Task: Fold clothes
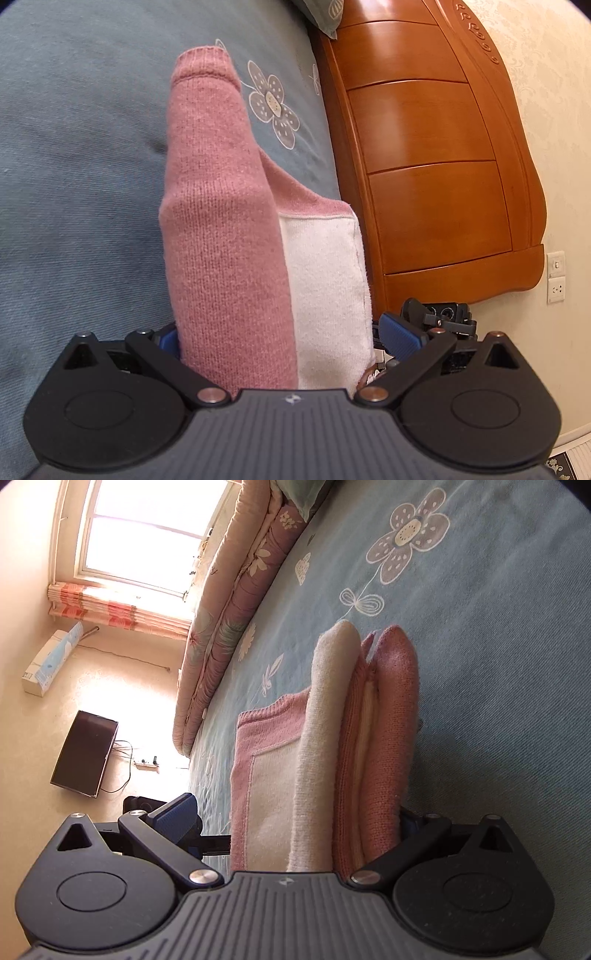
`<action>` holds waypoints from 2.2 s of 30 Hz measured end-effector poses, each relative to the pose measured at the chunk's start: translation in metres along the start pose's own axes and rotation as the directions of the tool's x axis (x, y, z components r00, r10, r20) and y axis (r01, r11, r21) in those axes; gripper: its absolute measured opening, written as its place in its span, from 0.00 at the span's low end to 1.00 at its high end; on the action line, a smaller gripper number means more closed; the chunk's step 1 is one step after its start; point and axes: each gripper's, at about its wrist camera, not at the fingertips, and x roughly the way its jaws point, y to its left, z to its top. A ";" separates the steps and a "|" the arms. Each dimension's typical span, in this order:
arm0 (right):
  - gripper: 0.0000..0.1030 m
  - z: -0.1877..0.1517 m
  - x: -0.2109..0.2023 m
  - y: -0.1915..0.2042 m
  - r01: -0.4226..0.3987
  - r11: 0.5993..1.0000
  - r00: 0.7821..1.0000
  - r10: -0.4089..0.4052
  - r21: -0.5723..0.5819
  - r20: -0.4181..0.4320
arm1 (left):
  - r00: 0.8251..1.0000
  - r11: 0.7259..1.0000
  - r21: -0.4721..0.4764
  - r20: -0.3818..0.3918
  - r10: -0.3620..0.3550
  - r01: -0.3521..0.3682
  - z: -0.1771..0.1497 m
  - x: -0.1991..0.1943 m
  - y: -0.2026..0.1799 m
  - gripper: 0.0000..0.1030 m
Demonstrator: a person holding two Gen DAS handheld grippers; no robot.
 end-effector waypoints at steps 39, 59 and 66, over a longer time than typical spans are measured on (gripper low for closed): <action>1.00 0.068 -0.129 -0.012 0.478 0.829 0.850 -0.353 -0.290 0.391 | 0.898 0.683 0.626 0.066 0.434 -0.376 -0.021 0.113 -0.079 0.97; 0.99 -0.021 -0.127 -0.031 0.757 0.581 0.651 -0.634 -0.299 0.417 | 0.806 0.383 0.793 0.214 0.552 -0.474 -0.084 0.073 -0.074 0.98; 1.00 -0.057 -0.088 0.014 0.754 0.509 0.656 -0.542 -0.415 0.526 | 0.785 0.334 0.808 0.234 0.573 -0.485 -0.093 0.079 -0.074 0.98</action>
